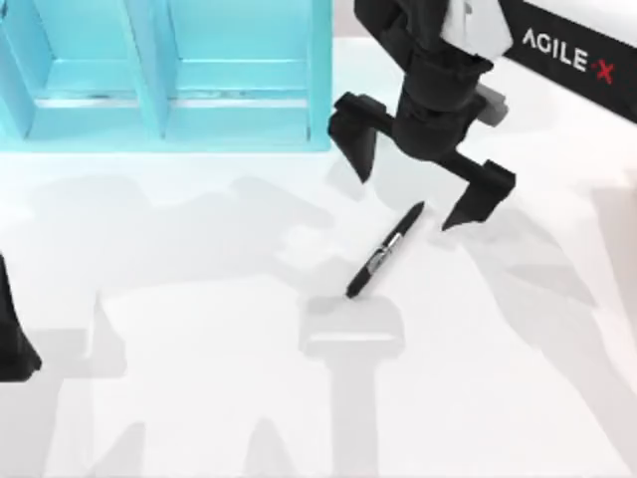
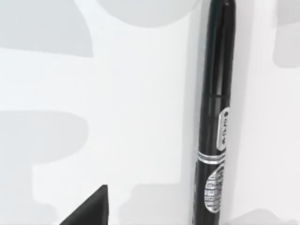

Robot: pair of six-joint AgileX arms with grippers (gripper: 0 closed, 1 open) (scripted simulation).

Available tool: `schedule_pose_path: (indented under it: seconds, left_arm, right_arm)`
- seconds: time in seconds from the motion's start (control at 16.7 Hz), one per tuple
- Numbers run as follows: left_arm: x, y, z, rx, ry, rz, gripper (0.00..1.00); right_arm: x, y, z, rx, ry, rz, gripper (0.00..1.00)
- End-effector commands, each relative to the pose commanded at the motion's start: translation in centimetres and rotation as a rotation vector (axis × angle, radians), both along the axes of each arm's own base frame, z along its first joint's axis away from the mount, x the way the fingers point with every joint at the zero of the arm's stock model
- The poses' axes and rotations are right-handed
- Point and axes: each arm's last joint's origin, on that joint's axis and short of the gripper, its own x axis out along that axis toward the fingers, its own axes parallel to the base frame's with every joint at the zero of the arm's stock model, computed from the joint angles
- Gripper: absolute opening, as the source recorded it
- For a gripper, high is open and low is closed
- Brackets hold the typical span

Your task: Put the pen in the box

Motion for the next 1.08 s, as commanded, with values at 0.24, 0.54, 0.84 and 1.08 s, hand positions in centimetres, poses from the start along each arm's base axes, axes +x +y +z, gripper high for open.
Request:
schedule_pose_path:
  seconds: [0.24,0.54,0.84,1.08]
  left_arm:
    - [0.0,0.0,0.0,0.000,0.000,0.000,1.00]
    - [0.0,0.0,0.0,0.000,0.000,0.000,1.00]
    - [0.0,0.0,0.0,0.000,0.000,0.000,1.00]
    - [0.0,0.0,0.0,0.000,0.000,0.000,1.00]
  right_arm:
    - [0.1,-0.2,-0.2,0.000,0.001,-0.003,1.00]
    - [0.7,0.5,-5.2,0.003,-0.005,0.000,1.00]
    - [0.5,0.7,-10.0,0.000,0.000,0.000,1.00]
    - [0.5,0.7,-10.0,0.000,0.000,0.000,0.92]
